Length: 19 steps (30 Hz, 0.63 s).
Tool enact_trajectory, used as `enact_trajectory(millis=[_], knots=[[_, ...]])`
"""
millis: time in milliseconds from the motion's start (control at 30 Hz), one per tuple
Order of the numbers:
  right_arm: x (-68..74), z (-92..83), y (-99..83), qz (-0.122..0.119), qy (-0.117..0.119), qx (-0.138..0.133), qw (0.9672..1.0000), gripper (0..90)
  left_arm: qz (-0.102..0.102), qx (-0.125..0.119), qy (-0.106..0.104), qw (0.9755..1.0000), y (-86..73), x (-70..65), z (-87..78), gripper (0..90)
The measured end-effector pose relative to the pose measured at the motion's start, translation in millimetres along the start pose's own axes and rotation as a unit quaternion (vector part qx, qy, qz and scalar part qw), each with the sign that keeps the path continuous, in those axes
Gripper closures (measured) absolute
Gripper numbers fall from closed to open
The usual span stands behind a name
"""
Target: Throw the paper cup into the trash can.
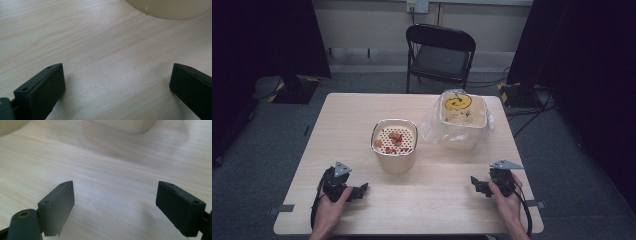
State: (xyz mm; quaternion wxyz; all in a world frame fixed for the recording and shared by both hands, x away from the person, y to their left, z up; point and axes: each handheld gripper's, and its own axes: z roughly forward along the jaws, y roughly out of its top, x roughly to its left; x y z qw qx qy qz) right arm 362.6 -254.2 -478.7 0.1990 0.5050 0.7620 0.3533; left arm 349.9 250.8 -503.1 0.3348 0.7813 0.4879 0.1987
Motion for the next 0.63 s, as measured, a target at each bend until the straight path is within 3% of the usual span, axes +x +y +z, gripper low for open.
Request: enact_trajectory(millis=[200,400,633], knots=[[-4.4,12.1,-9.2,-0.012,-0.022,0.027,0.9993,14.1,0.0,0.0,0.0,1.0,0.0,0.1,0.0,0.0],[-2.6,16.1,-13.5,-0.014,-0.032,0.007,0.9994,11.3,0.001,0.0,0.0,1.0,0.0,0.1,0.0,0.0],[-2.4,16.1,-13.8,-0.014,-0.032,0.007,0.9994,11.3,0.0,-0.001,-0.001,1.0,0.1,0.1,0.2,0.0]])
